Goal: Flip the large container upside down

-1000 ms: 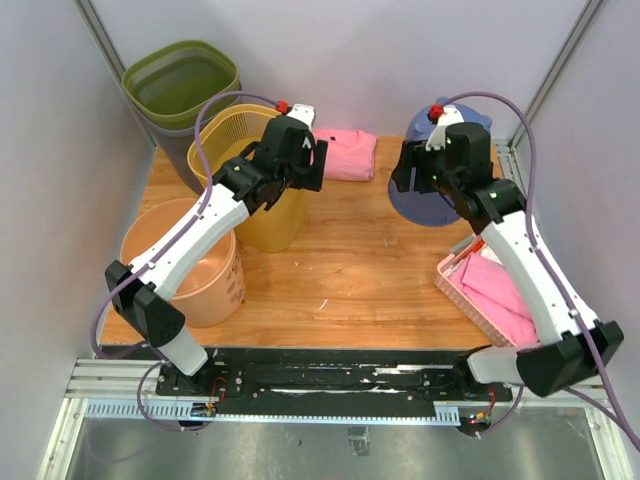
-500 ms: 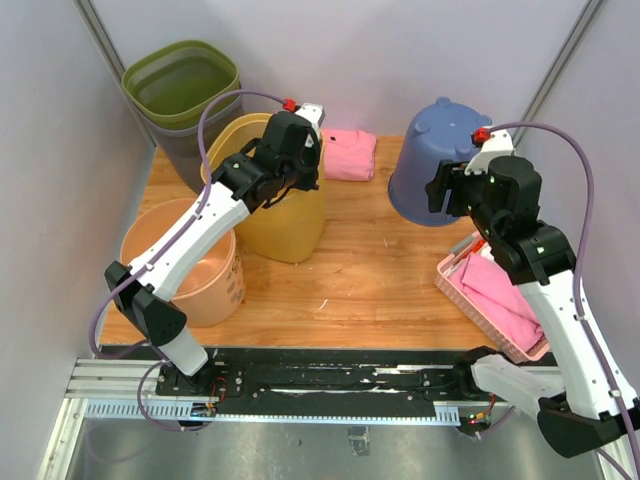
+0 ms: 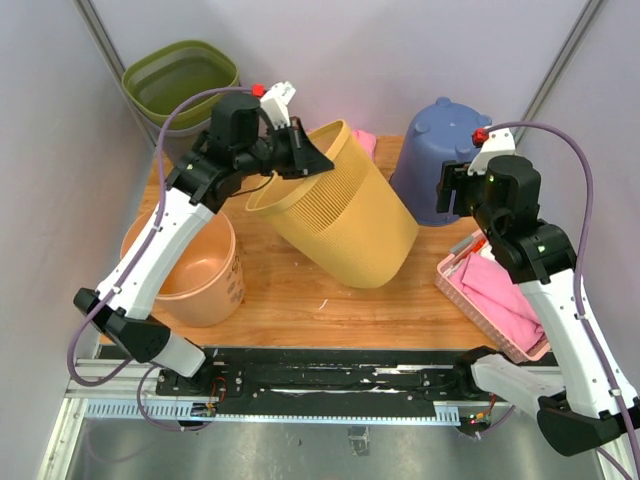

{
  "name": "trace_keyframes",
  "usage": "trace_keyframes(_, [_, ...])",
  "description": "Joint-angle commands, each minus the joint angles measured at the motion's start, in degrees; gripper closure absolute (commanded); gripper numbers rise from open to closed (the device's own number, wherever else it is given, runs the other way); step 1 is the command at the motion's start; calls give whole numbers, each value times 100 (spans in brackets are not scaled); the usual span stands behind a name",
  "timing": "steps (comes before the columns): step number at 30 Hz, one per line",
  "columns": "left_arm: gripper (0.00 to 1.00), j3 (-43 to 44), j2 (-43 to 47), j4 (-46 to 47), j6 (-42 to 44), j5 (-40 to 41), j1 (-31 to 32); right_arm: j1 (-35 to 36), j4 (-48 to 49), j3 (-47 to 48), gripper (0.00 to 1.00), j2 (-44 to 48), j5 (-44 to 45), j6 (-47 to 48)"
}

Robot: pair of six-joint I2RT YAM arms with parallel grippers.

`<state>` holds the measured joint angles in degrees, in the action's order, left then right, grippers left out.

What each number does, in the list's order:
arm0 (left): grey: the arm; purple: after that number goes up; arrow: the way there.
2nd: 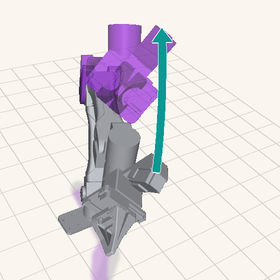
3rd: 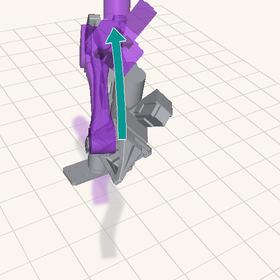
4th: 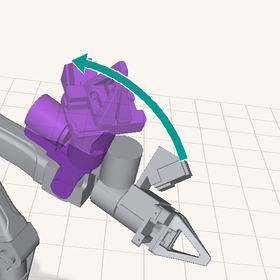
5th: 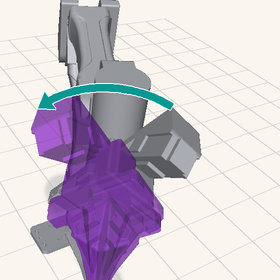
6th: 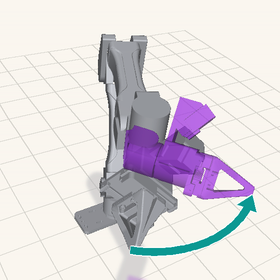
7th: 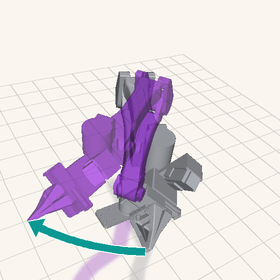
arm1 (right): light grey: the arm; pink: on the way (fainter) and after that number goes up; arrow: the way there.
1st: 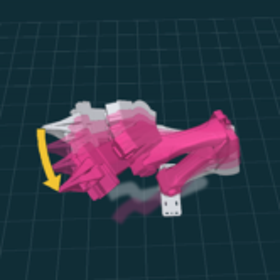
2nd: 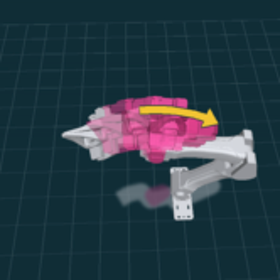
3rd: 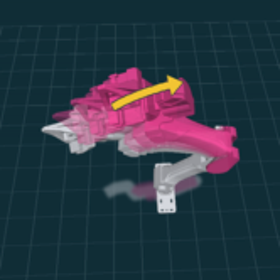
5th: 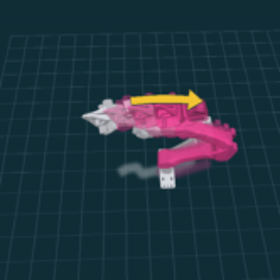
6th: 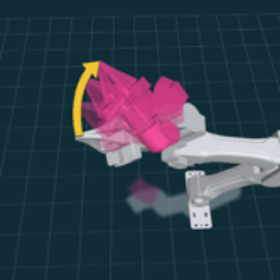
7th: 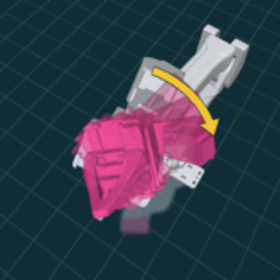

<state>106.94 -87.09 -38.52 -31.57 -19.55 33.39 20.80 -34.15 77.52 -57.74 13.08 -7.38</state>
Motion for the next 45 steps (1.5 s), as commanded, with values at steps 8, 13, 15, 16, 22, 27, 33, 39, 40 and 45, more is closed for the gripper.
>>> trace_keyframes(8, [100, -2350, 255, 2376, -534, -1324, -1131, -98, -686, 136, 30, -79, -507, 174])
trace_keyframes(13, [82, -2397, 30, 1756, 255, -112, -1183, -102, -695, -301, 30, 93, -728, 102])
trace_keyframes(15, [73, -2649, 82, 1745, 610, 481, -1184, -109, -809, -410, 30, 158, -713, 101])
trace_keyframes(16, [67, -2792, 110, 1804, 749, 651, -1185, -115, -875, -451, 30, 196, -748, 55])
trace_keyframes(22, [28, -2981, 38, 1687, 1099, 968, -1185, -182, -875, -981, 25, 511, -1508, -603])
trace_keyframes(27, [14, -2726, 196, 1389, 1344, 1350, -1182, -215, -228, -1875, 25, 857, -2362, -2284])
trace_keyframes(33, [11, -2551, 633, 1157, 1624, 1544, -1168, -307, 1635, -3271, 24, 1510, -3149, -3514])
trace_keyframes(39, [20, -2991, 705, 1275, 1964, 1781, -1140, -712, 2809, -3916, 24, 1566, -3494, -4277])
trace_keyframes(40, [23, -3039, 650, 1289, 1943, 1769, -1141, -796, 3087, -4063, 24, 1550, -3583, -4409])
trace_keyframes(45, [42, -3253, 511, 1518, 1757, 1536, -1140, -1142, 4458, -4668, 25, 1239, -4110, -5156])
